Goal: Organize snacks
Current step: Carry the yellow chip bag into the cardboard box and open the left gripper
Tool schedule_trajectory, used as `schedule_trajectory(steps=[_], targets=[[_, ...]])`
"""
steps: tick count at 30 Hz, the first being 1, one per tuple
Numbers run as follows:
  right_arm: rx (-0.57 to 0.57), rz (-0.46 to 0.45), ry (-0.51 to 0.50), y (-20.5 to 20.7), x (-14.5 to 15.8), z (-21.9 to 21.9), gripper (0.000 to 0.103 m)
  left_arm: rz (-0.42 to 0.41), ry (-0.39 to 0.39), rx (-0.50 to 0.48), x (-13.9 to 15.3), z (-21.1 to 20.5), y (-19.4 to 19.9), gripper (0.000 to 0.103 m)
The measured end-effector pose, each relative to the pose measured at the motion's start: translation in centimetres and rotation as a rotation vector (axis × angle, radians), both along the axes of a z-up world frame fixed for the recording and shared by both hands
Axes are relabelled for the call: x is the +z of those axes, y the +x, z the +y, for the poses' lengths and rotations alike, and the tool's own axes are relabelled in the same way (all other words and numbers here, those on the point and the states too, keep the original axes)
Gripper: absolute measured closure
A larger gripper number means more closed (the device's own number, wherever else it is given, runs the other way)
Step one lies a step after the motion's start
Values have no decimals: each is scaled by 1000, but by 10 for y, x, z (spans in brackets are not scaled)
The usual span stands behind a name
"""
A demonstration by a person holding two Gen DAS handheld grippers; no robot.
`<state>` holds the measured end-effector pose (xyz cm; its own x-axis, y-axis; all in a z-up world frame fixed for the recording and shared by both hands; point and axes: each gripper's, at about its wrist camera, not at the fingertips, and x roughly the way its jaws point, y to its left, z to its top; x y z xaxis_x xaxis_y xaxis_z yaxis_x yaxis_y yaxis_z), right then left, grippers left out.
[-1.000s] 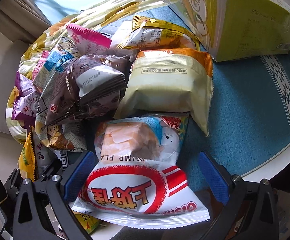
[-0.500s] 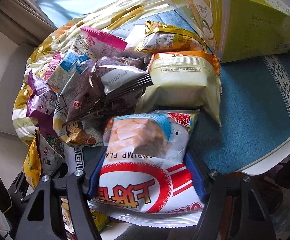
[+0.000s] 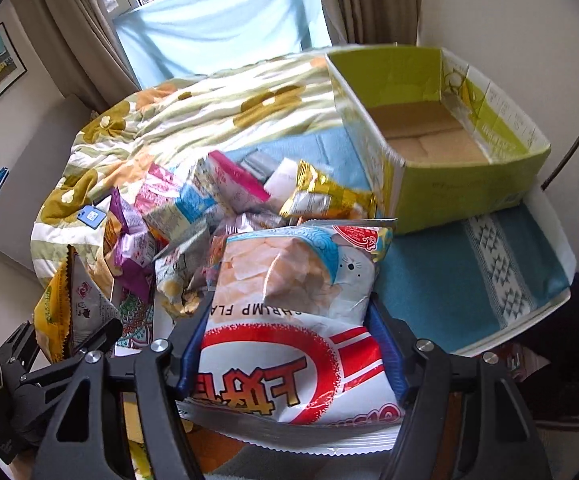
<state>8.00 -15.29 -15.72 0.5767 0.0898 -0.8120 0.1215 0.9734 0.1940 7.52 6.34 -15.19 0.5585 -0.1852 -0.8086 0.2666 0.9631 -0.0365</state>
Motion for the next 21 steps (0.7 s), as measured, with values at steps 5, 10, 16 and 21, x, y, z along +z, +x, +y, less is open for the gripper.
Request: schedule_trajectory(steps=[5,10,16,21], targets=[[-1,-114,-40,32,41,-41,37,-125,-15,-41,49,-60,35,30],[6,-202,-104,64,69,-100,37,-200,-38,-57,82,-138,82,30],[46,-221,-157,112,71,-175,37,-190,-58,-80,86,-241,144,30],[60,-225,-162,144,67,-225,37,-153,-32,-82,72,-303,192,30]])
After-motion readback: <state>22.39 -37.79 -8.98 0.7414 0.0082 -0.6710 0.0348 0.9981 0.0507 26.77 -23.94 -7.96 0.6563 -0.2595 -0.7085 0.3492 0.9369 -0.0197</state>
